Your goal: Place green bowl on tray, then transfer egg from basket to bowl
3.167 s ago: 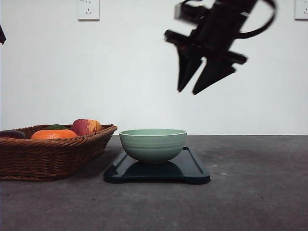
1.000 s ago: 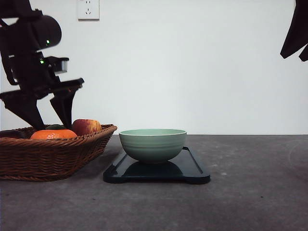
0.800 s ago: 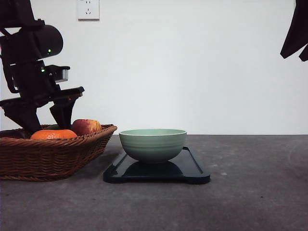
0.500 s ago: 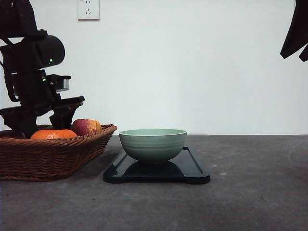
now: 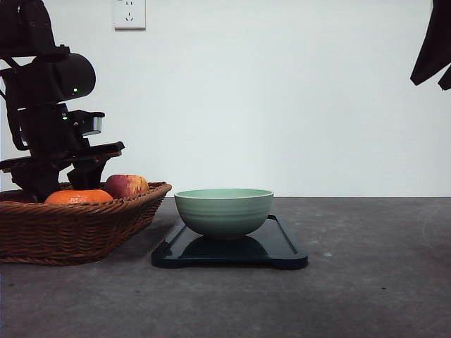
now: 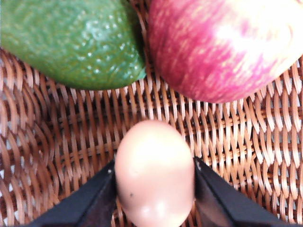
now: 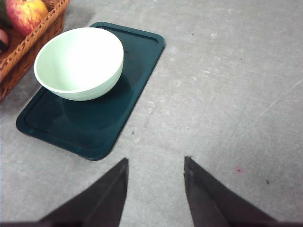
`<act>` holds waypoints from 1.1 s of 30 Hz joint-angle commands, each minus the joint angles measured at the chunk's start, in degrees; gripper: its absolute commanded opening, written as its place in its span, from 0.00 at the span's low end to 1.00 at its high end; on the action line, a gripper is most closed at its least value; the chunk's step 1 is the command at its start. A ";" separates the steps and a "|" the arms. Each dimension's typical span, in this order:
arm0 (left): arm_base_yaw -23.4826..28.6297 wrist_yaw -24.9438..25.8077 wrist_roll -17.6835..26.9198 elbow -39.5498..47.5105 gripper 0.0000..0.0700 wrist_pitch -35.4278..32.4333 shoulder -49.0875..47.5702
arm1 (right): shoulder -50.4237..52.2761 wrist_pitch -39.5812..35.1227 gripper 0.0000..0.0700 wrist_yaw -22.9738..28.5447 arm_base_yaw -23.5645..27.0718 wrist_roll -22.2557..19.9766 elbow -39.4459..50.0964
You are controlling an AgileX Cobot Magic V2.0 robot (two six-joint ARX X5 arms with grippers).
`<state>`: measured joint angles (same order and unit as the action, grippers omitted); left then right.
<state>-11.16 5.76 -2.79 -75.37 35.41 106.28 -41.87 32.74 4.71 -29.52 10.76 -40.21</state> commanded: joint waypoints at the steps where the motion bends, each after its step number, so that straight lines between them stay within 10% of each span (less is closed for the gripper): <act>1: -0.22 -0.20 0.15 -1.22 0.25 -0.02 1.19 | -0.35 -0.52 0.33 0.11 -0.33 0.63 -0.20; 23: -0.25 0.25 -4.19 -1.33 0.25 0.17 -15.70 | -0.35 -0.53 0.33 0.14 -0.31 0.61 -0.20; 33: -3.65 12.18 -6.05 -1.40 0.25 -7.19 -23.61 | -0.35 -0.53 0.33 0.13 -0.31 0.61 -0.20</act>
<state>-14.42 17.32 -7.92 -75.63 28.96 81.59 -41.87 32.74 4.71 -29.52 10.79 -40.21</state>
